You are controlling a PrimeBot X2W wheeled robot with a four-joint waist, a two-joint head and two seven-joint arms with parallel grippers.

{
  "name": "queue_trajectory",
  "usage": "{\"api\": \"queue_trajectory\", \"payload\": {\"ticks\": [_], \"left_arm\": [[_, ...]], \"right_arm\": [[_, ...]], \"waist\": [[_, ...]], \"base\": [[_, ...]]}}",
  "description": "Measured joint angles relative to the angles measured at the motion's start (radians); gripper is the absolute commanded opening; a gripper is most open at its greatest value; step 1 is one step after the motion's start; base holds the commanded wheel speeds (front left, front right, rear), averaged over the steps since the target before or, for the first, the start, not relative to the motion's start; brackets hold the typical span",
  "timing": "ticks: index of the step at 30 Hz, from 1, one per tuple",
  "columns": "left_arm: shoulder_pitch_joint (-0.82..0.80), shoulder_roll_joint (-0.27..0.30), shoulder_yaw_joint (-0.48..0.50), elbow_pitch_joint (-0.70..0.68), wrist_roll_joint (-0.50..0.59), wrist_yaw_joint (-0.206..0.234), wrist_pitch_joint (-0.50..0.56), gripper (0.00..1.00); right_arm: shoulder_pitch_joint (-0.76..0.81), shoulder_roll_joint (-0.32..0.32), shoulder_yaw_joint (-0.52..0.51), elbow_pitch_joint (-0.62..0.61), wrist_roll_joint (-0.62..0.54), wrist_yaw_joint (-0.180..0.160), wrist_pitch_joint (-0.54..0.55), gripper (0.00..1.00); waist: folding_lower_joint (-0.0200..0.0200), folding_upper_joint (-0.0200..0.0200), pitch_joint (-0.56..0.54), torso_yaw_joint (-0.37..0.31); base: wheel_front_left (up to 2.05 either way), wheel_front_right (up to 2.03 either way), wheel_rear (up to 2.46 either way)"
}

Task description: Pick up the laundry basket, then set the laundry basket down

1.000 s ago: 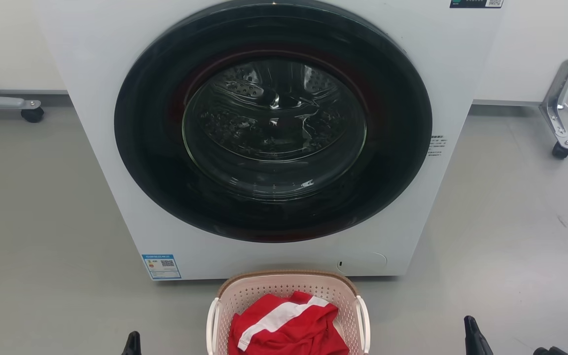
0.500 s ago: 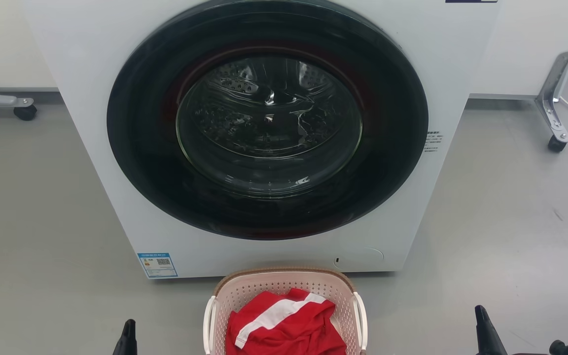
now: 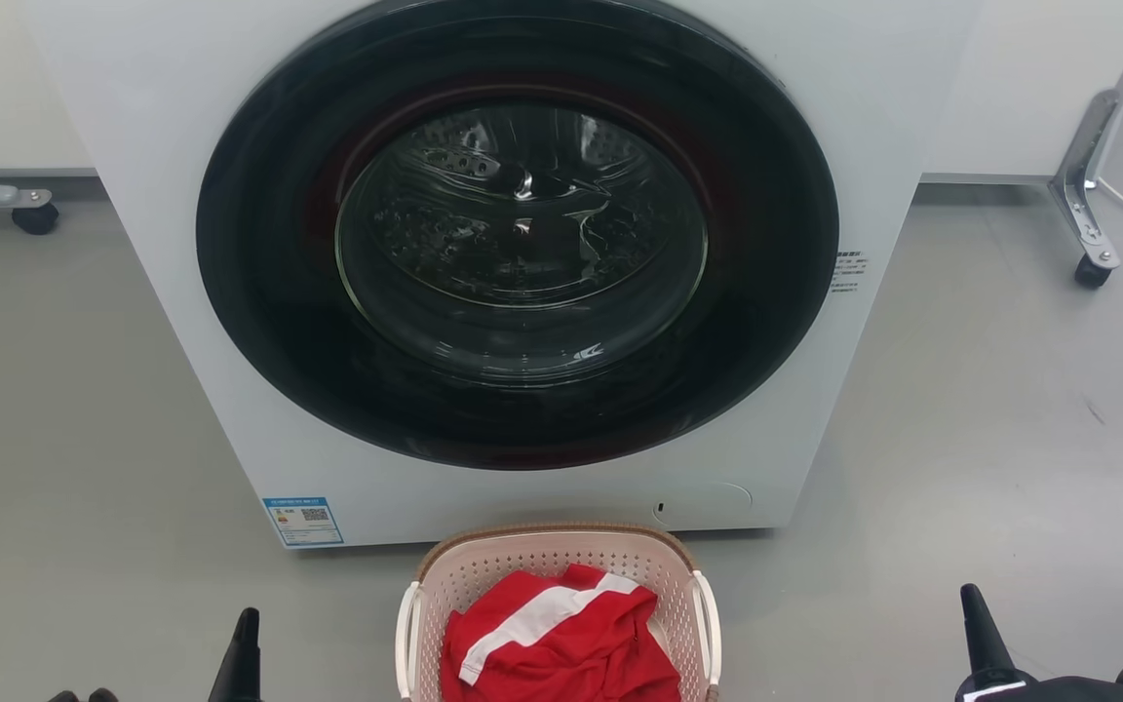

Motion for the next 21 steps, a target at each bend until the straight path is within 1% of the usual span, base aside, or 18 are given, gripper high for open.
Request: {"api": "queue_trajectory", "payload": {"ticks": [21], "left_arm": [[-0.077,-0.017,0.066,0.04,-0.266,-0.053,0.077,0.0]], "right_arm": [[-0.065,0.005,-0.094,0.044,0.267,0.058,0.076,0.0]], "waist": [[-0.0002,0.0,0.016,-0.018]], "base": [[0.0,0.0,0.0]]}}
